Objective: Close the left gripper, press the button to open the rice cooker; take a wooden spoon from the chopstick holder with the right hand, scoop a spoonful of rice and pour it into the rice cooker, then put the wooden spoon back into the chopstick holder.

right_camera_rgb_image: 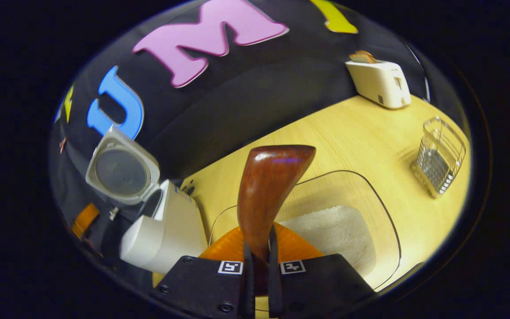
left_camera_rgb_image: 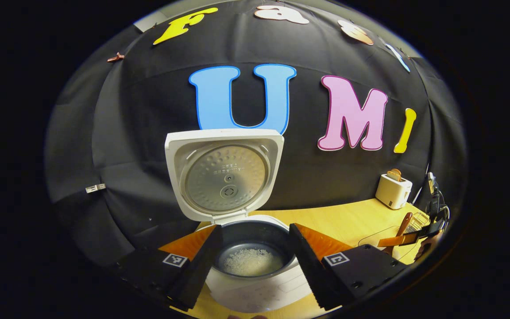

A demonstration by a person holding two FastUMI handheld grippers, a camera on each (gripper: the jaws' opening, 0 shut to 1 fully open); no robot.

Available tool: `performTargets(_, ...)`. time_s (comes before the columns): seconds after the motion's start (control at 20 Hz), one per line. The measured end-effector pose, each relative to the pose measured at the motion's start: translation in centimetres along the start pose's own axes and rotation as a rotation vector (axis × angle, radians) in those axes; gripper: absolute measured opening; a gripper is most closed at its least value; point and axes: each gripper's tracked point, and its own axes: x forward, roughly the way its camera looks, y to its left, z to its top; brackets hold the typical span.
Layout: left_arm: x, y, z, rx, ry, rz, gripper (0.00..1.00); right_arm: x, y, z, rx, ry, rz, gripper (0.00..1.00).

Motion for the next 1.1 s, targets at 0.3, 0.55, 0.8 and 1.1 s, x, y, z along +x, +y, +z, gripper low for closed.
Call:
performTargets(0.3, -0.7, 0.5, 0.5, -0.011, -0.012, 0.007, 0.96, -1.5, -1.0, 3.3, 0.141, -0.071, 0.011, 0.16)
performTargets(0.55, -1.2, 0.3, 1.9, -0.008, -0.044, -0.012, 0.96, -4.2, -1.0, 7.5, 0.175, -0.15, 0.0, 0.16)
performTargets(0.8, -1.7, 0.4, 2.8, -0.033, -0.072, -0.008, 0.96, -6.9, 1.7, 11.9, 0.253, -0.217, 0.063, 0.16)
performTargets(1.1, -3.1, 1.3, 3.2, -0.05, -0.092, 0.009, 0.96, -6.7, 8.4, 14.9, 0.288, -0.232, 0.171, 0.16)
